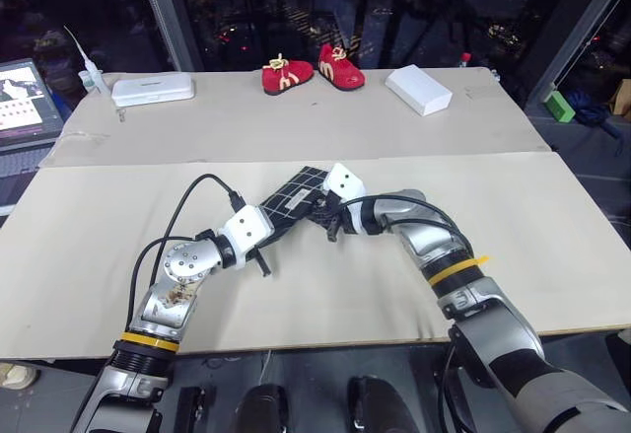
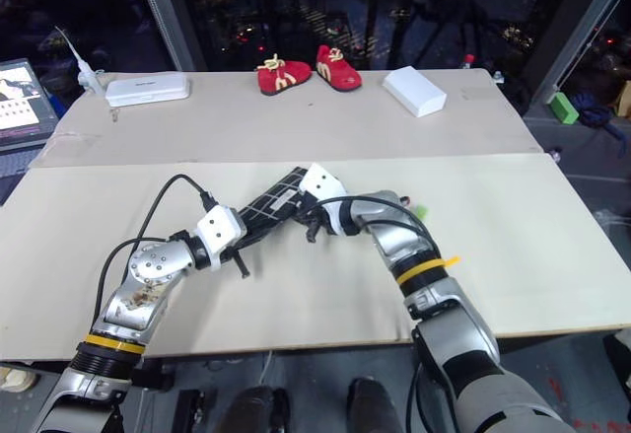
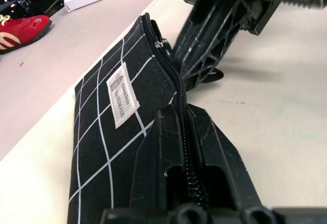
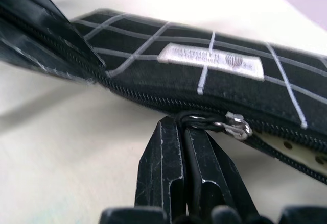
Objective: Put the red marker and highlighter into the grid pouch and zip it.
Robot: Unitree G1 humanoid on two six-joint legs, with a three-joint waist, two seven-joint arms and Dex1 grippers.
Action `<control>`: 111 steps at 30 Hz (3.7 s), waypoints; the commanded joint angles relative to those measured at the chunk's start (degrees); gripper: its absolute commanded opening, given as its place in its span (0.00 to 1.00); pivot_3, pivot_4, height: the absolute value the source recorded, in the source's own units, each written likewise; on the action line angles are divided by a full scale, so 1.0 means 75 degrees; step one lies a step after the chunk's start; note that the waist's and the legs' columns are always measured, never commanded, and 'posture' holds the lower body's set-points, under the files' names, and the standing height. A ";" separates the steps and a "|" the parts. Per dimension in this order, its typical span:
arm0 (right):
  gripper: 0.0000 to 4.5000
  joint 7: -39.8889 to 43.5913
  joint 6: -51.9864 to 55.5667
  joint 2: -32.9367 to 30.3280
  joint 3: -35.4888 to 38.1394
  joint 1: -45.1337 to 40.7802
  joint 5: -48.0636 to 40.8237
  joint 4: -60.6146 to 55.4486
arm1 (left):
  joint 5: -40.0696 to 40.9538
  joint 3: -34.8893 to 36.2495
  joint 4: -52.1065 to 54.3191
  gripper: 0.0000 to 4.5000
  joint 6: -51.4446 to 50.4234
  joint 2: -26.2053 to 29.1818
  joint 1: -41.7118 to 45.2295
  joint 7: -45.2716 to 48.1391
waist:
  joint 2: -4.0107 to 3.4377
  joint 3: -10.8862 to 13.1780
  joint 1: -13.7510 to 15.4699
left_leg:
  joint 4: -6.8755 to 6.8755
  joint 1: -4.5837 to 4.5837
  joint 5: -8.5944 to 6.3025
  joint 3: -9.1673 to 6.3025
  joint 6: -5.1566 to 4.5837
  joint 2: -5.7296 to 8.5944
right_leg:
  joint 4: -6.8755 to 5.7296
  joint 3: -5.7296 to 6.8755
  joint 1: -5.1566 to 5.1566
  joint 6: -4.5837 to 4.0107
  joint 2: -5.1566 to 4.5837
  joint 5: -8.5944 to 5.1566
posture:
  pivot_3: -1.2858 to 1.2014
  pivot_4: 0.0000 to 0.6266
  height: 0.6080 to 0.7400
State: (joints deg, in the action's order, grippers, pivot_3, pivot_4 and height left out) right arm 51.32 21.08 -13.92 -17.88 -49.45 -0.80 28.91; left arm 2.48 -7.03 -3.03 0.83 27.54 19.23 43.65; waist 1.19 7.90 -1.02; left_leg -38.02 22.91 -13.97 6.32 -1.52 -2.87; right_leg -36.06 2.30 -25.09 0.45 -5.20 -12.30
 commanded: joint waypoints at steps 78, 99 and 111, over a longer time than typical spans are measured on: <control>0.65 -0.5291 0.4902 -0.0959 0.3698 0.3333 -0.1235 -0.5699 | 0.0595 0.0824 0.0086 0.00 0.0770 0.0446 -0.0869 0.0190 | 0.0004 0.0002 0.0009 | 0.0005 -0.0070 -0.0016 -0.0015 -0.0022 0.0003 | 0.0029 -0.0009 0.0080 0.0008 -0.0004 -0.0012 | 0.52 0.24 1.00; 0.65 -0.6112 0.4551 -0.0099 0.3840 0.3945 -0.1189 -0.4914 | 0.0630 0.0869 0.0092 0.00 0.0693 0.0450 -0.0813 0.0117 | 0.0004 0.0002 0.0022 | 0.0006 -0.0076 -0.0016 -0.0019 -0.0022 0.0003 | 0.0035 -0.0009 0.0092 0.0008 -0.0007 -0.0013 | 0.52 0.24 1.00; 0.24 -0.6404 0.4386 -0.0194 0.4100 0.3847 -0.1104 -0.4900 | 0.0668 0.0904 0.0049 0.00 0.0636 0.0488 -0.0640 0.0141 | 0.0005 0.0001 0.0031 | 0.0006 -0.0078 -0.0016 -0.0028 -0.0022 0.0003 | 0.0037 -0.0008 0.0096 0.0009 -0.0006 -0.0013 | 0.52 0.24 1.00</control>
State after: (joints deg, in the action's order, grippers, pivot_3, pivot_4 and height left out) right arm 4.34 54.02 -14.86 11.72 -20.72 -9.64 -7.90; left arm 6.86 -1.06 -3.26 5.10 30.92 13.51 44.88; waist 1.23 7.91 -0.79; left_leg -37.98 22.33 -14.09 6.11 -1.68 -2.86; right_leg -35.78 2.24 -24.37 0.52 -5.25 -12.40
